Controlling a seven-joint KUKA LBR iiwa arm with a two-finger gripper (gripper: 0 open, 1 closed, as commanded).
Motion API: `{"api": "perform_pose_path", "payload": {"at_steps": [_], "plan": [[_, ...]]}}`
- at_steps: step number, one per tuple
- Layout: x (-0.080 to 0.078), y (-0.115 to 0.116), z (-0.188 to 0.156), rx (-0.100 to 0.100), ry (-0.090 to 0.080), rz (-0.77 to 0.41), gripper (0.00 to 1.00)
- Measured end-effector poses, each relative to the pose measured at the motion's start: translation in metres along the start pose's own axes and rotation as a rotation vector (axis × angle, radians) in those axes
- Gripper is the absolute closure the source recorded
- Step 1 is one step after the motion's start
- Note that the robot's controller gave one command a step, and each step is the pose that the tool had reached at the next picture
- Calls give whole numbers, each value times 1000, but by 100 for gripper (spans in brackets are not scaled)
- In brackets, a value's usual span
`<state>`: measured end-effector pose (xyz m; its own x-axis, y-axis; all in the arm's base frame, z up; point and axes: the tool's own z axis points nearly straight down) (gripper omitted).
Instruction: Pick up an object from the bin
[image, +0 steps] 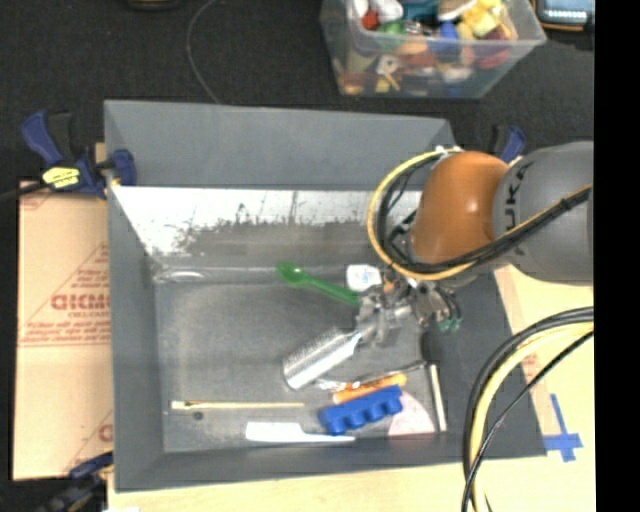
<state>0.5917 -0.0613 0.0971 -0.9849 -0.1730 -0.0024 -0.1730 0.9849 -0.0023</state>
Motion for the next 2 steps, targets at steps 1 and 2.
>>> {"api": "perform_pose_path", "payload": {"at_steps": [1,2], "plan": [[0,-1,-26,2,-1,0,100],[-1,-2,-37,3,-6,0,100]]}}
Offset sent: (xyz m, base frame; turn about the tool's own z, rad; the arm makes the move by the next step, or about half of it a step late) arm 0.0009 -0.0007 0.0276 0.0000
